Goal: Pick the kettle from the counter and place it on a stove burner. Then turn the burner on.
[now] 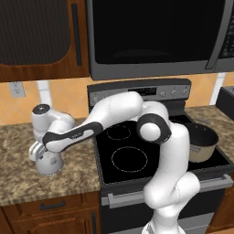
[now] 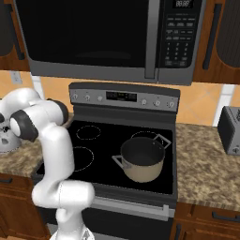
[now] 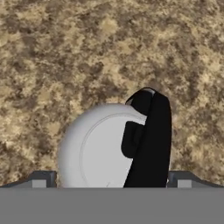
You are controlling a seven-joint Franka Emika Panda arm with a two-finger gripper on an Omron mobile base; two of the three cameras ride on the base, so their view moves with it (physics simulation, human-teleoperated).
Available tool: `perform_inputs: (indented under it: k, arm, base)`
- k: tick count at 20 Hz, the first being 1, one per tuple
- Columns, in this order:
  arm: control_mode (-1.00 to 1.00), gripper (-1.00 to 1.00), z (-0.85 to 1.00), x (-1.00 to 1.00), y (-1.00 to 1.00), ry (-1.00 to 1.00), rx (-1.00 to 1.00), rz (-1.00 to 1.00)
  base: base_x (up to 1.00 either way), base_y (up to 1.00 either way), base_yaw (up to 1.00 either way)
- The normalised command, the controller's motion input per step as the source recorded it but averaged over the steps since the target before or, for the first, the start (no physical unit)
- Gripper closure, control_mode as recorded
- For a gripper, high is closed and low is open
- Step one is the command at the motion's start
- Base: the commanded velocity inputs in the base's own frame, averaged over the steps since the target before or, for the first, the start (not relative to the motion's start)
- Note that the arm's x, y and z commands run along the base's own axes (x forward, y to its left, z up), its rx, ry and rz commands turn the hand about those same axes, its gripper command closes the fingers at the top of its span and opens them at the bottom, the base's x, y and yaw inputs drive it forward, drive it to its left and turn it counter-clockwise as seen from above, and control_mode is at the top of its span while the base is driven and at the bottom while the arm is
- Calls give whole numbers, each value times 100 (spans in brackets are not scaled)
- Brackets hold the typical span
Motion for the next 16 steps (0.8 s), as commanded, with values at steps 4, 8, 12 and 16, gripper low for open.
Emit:
perform_inputs:
  k: [4,8,12,16]
  arm:
    - [-100,100,-1,24,0,0,0,0]
    - [-100,100,-4,2,-1,-1,0,0]
    - [-100,100,-7,-13,-19,-13,0,0]
    - [-100,100,0,-42,-45,-35,0,0]
  base:
    - [0,0,0]
    - [0,0,0]
    - [0,0,0]
    - [0,0,0]
